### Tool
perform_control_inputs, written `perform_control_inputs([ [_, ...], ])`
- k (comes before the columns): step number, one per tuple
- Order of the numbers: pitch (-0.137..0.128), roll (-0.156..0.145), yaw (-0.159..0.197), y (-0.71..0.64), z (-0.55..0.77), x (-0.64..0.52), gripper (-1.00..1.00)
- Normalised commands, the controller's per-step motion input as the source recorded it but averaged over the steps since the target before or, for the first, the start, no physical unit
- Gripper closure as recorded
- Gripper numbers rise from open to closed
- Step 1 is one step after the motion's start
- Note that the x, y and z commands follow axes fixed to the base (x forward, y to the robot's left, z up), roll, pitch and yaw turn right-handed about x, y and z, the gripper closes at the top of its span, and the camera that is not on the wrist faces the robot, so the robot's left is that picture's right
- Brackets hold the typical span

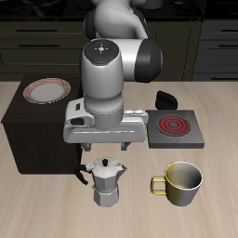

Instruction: Place moka pot on the flat stove and turn off the stove

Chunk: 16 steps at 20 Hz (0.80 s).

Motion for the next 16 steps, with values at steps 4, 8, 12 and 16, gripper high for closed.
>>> perform_control_inputs([
  [4,-0.032,-0.004,0.035,0.11,-0.14,-0.09,-1.0],
  [8,-0.03,-0.039,-0.018,-0.05,-0.04,-0.07,-1.0],
  [12,-0.034,0.019,-0.021,-0.02,-0.01,-0.16,-1.0],
  [16,-0.076,-0.04,-0.001,-0.06,0.08,-0.21,-1.0],
])
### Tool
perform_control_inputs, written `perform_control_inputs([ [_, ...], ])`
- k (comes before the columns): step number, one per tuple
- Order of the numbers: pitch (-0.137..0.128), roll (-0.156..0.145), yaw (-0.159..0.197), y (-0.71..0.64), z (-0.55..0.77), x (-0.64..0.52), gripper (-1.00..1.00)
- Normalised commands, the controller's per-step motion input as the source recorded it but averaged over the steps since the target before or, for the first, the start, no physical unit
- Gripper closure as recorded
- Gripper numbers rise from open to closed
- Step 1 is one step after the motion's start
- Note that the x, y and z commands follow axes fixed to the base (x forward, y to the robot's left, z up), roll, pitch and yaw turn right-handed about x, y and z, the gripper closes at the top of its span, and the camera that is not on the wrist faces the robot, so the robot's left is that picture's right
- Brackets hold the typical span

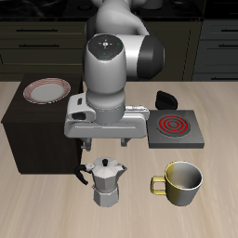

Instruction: Place moka pot on the flat stove and turn off the stove

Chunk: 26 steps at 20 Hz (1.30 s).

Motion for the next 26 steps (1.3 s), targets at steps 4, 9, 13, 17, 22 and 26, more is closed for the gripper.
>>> perform_control_inputs([
  [4,-0.049,0.017,0.007,0.1,0.11,-0.25,-1.0],
  [9,-0.057,-0.025,0.051,-0.06,0.18,-0.05,-1.0],
  [13,-0.019,-0.006,-0.012,-0.13,0.12,-0.02,-1.0],
  [17,-0.004,-0.053,-0.046,-0.27,0.03,0.1,-1.0],
  [22,0.019,-0.008,-0.001,0.01,-0.27,0.09,-1.0],
  [26,0.013,0.008,-0.012,0.12,-0.15,0.04,-1.0],
])
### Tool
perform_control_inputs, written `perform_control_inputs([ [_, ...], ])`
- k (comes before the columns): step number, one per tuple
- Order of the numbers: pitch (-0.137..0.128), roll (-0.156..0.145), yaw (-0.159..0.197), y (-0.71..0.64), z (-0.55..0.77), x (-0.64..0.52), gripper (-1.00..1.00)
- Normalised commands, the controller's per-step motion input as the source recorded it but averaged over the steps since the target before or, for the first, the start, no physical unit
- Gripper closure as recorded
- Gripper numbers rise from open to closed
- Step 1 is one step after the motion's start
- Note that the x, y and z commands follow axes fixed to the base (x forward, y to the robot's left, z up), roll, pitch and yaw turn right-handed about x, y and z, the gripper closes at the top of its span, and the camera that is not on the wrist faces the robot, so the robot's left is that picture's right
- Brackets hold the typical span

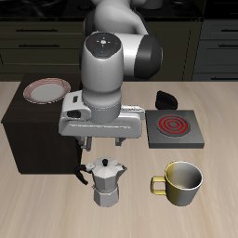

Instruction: Place moka pot on the flat stove and turn off the stove

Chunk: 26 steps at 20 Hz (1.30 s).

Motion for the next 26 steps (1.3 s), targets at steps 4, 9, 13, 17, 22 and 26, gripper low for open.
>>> perform_control_inputs([
  [4,-0.005,0.006,0.003,0.14,-0.08,-0.04,-1.0],
  [9,0.004,0.006,0.005,0.03,-0.07,0.0,-1.0],
  [13,-0.001,-0.021,0.005,-0.08,-0.08,0.04,-1.0],
  [17,-0.007,0.016,0.01,0.05,-0.14,0.01,-1.0],
  [22,0.008,0.009,0.006,0.14,-0.19,-0.04,-1.0],
  [26,-0.013,0.019,0.034,0.08,-0.1,-0.01,-1.0],
])
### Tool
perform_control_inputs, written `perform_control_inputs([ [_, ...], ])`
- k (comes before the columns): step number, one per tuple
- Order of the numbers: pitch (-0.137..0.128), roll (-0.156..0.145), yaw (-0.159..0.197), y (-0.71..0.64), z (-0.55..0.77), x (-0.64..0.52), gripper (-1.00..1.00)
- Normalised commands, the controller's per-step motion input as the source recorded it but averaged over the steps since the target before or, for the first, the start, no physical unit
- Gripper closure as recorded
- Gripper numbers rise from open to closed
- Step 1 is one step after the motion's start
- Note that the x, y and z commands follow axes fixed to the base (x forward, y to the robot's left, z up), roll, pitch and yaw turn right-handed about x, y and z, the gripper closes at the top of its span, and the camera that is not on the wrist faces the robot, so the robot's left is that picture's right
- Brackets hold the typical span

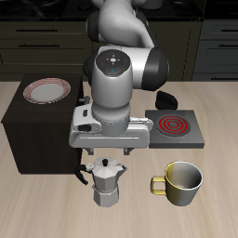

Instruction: Place moka pot on the flat stove and turn off the stove

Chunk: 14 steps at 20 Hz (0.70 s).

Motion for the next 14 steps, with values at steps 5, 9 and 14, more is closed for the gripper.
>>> perform_control_inputs([
  [5,0.009,-0.018,-0.019,-0.09,-0.07,0.05,-1.0],
  [9,0.005,0.002,0.002,-0.02,-0.06,0.03,-1.0],
  [14,0.016,-0.01,-0.014,-0.06,-0.04,0.04,-1.0],
])
